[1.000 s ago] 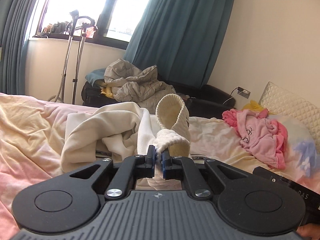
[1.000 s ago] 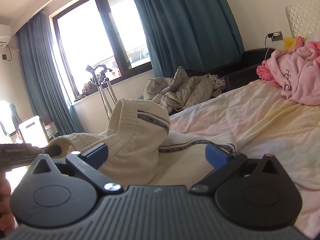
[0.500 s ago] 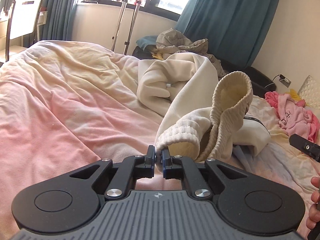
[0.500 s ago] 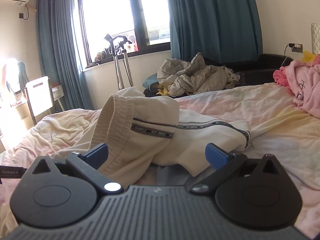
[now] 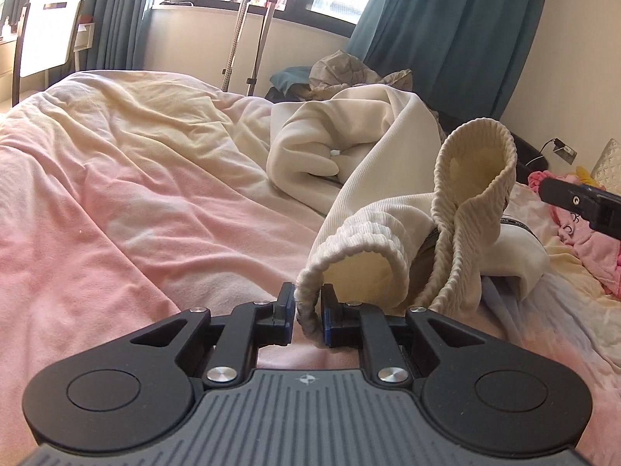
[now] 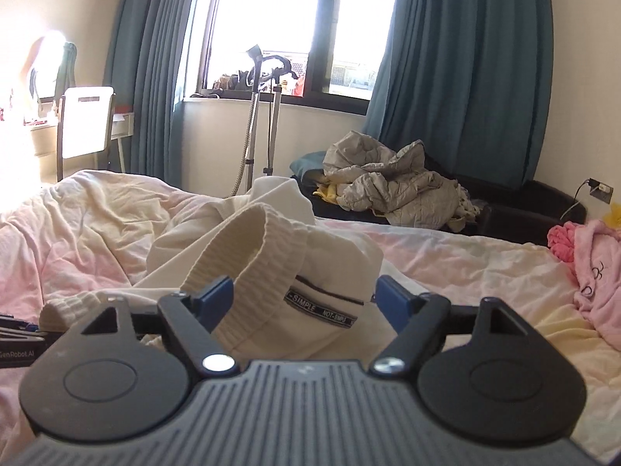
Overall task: Fold clothes
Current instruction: 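Grasp the other ribbed cuff with the right tool while the left tool holds its cuff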
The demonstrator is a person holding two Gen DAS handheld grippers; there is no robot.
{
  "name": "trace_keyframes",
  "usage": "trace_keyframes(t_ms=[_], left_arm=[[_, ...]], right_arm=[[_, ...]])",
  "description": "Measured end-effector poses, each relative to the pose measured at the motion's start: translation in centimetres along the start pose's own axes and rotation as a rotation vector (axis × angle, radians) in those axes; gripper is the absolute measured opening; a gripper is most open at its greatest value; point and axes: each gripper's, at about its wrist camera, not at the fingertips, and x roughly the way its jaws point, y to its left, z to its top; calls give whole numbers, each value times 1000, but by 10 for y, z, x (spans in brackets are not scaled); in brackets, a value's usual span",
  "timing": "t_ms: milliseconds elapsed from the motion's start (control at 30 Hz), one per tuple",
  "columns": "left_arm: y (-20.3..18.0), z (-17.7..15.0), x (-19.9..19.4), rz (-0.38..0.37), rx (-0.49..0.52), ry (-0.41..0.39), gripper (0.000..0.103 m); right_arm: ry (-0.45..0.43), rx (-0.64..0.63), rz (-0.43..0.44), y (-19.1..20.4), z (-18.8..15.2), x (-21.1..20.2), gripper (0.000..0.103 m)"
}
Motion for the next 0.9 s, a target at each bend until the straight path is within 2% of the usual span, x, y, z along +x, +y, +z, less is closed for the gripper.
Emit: trace_keyframes(t_ms=[133,167,233,267,333,367,433,533,700,767,900], left_arm=[[-1,-2,1,-30,24,-19,16],[0,-2,2,-34,25,-18,16],[1,-2,5,-40,19,-12,16],[3,-2,6,-45,6,-5,18],[9,-1,7,-63,-34,3,37],[13,-1,7,-78,-59,1,42],[21,-1,9,-119,-102,-1,44],[27,0,13,-132,-133,9,44],[25,2,3,-170,-133,-22,44],[20,2,-4,-167,-102,-37,44],[15,0,-13,-154,-73,-41,44]], right_arm=[[44,-126,21,10,32,35,60],[76,-168,3,14,38,48,53],[148,-236,-2,21,44,71,47],[177,-252,7,22,46,80,39],[198,-221,34,15,48,89,27],[207,-214,40,12,50,92,26],[220,-246,10,10,51,88,22],[240,-247,-47,2,44,68,14],[296,-82,-124,-27,13,14,8],[334,10,-105,-36,-7,-3,8],[386,82,-105,-39,-47,-20,8]])
